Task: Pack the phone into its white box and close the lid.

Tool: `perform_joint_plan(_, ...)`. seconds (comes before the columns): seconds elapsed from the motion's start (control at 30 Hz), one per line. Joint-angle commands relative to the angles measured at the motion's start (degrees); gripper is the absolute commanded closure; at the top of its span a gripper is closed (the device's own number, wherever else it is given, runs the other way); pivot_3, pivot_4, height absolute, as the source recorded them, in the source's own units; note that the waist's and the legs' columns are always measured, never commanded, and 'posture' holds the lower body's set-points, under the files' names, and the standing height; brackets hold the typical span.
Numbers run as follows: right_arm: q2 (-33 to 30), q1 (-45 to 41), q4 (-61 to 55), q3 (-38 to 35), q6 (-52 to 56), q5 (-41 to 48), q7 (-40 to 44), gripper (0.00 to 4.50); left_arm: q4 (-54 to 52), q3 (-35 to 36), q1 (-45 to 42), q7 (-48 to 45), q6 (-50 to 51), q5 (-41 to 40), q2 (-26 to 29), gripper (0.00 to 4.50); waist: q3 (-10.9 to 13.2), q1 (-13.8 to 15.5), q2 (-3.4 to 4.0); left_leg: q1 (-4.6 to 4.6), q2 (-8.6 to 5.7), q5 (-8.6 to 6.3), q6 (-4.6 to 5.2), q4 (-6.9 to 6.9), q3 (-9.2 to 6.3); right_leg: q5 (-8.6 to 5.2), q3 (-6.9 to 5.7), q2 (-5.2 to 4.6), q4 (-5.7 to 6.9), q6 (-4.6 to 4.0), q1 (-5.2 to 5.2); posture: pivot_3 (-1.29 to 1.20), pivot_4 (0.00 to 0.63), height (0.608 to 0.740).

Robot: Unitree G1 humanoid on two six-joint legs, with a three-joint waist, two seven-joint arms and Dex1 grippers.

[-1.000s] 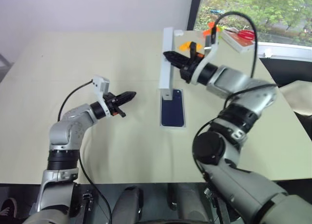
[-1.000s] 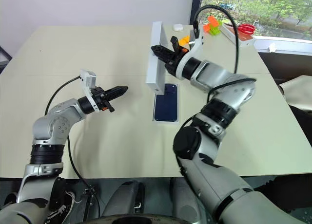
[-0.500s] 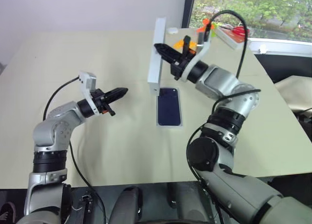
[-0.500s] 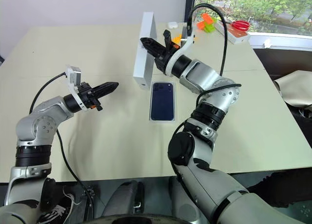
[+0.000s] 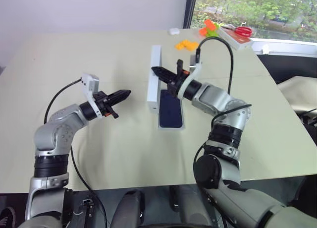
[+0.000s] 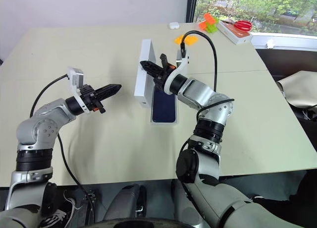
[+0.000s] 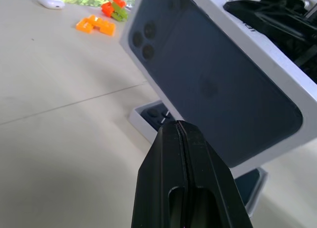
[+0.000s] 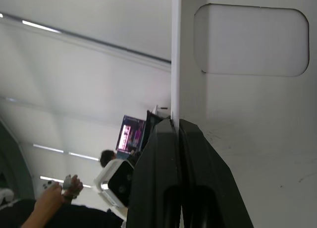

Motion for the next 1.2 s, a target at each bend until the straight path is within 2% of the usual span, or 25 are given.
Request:
perform_joint_plan(0.03, 6.8, 6.2, -1.4, 2.8, -1.8, 4.6, -0.9, 4.48, -2.3, 0.6, 0.0, 0.0, -0.1, -1.2, 0.2, 4.50, 0.0, 0.0, 0.00, 0.00, 0.01, 0.00, 0.00, 0.00, 0.00, 0.00, 0.00, 0.01, 0.00, 0.00, 0.00, 0.00, 0.150, 0.740)
perform_joint_plan(0.13, 6.5, 8.7, -2.0, 6.8, -1.4, 5.0, -0.7, 4.48, -2.5, 0.6, 0.2, 0.0, -0.3, -1.1, 0.1, 4.50, 0.0, 0.0, 0.00, 0.01, 0.01, 0.00, 0.00, 0.02, 0.01, 0.00, 0.01, 0.01, 0.01, 0.00, 0.00, 0.00, 0.150, 0.740)
perform_joint_plan(0.67, 2.1, 14.0, 0.9, 15.0, -5.7, 6.7, -2.6, 4.48, -2.8, -1.3, 1.6, 1.2, -1.7, 0.9, -0.7, 4.50, -0.1, 0.0, 0.03, -0.02, -0.05, 0.00, 0.00, 0.04, 0.08, 0.01, 0.06, -0.07, -0.01, 0.00, 0.02, 0.00, 0.150, 0.740)
perform_joint_plan(1.2, -1.8, 12.1, 3.3, 17.2, -11.8, 6.3, -0.5, 4.48, -1.0, -3.4, 1.2, 3.0, -0.9, 0.9, -4.5, 4.50, -0.1, 0.0, -0.03, 0.22, 0.06, 0.01, 0.01, 0.13, 0.16, 0.05, 0.15, 0.09, 0.18, 0.03, 0.12, 0.00, 0.150, 0.740)
